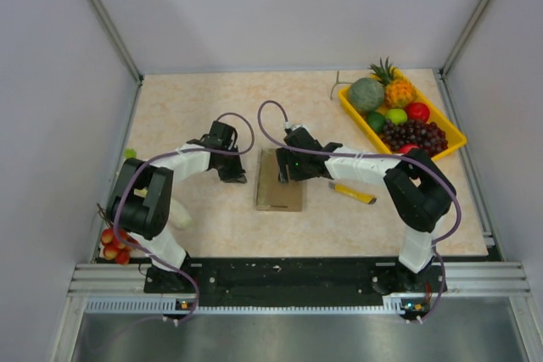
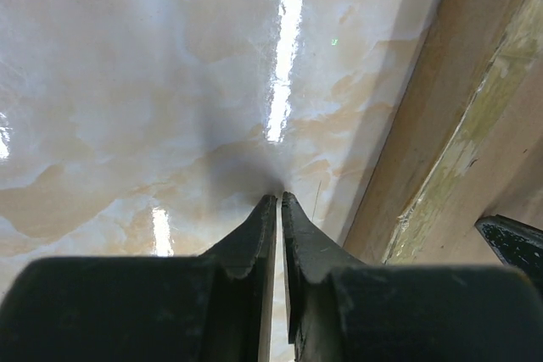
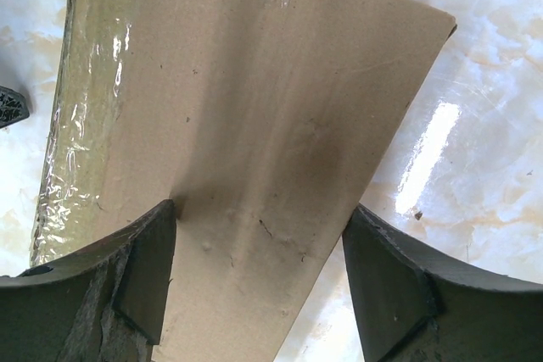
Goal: Unpack the express box
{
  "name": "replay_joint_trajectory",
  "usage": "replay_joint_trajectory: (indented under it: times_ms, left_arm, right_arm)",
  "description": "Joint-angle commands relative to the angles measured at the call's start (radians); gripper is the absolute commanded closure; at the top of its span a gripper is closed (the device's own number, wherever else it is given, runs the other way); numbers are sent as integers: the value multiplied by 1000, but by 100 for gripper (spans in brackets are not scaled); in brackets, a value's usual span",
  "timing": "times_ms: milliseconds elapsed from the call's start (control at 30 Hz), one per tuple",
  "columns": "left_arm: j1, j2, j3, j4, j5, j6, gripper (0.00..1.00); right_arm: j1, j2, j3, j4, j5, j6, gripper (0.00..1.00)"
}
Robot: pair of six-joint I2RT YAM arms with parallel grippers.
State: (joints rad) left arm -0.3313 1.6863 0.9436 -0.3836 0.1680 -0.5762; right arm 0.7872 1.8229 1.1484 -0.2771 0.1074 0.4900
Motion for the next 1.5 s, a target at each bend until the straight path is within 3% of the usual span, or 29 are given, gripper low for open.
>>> replay_joint_trajectory:
  times_ms: [0,300,400,733,1033,1200,1467]
  left_arm:
    - [-3,-35,-15,-23,-1,26,87]
    - [-3,-172,-52,123,185,-19,69]
    - [-5,-160,-74,152,235,-22,69]
    - [-12,-68,-100,209,317,-40,78]
    - [-15,-36,-91,121,203,-30,90]
    - [-15,-22,-104,117,215,-43,96]
    - [-15,-20,-115,121,225,-57,96]
  right_arm:
    - [7,36,-3,-105,72,-16,36]
    - [7,42,4,-103,57,-18,36]
    - [9,44,7,-105,46,-21,35]
    - [9,-19,-13,-60,11,-31,14]
    - [9,-59,-30,-1,-54,-53,13]
    - [7,-86,-65,76,-143,-62,6]
    - [10,-42,-46,92,-187,-59,4]
